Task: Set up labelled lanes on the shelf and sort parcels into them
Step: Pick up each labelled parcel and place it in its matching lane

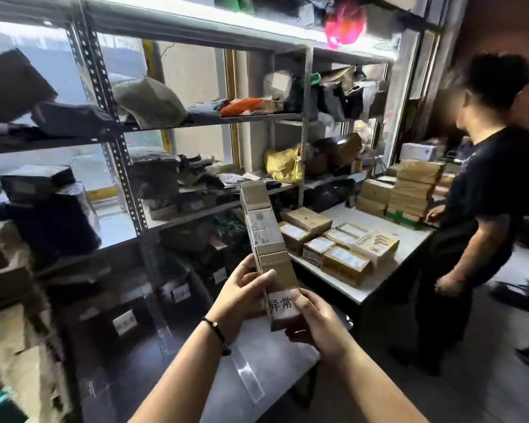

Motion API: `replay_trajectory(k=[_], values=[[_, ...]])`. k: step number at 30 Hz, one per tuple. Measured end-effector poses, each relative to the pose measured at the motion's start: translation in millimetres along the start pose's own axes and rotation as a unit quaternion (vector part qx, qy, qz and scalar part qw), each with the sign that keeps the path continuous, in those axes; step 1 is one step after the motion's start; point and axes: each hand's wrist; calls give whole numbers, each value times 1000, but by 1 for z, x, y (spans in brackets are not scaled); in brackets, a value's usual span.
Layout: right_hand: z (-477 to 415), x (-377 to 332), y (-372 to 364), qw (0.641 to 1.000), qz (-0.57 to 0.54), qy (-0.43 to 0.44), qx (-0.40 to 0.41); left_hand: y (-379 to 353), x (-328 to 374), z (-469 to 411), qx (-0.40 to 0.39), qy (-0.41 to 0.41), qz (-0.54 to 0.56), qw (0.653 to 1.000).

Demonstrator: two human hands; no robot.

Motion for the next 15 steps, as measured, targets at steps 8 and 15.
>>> replay_trajectory(k=[8,15], values=[[-84,2,70,997,32,-75,-6,-24,-66,-75,37,54,11,998],[-198,8,119,988,17,-154,-23,-19,-140,-167,61,106,26,992]])
Point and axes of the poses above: each hand's wrist, its own z-axis away from the middle knuckle, its own y-axis out of the back of the hand, x = y × z, and after that the axes turned 12 degrees about -y, right-handed
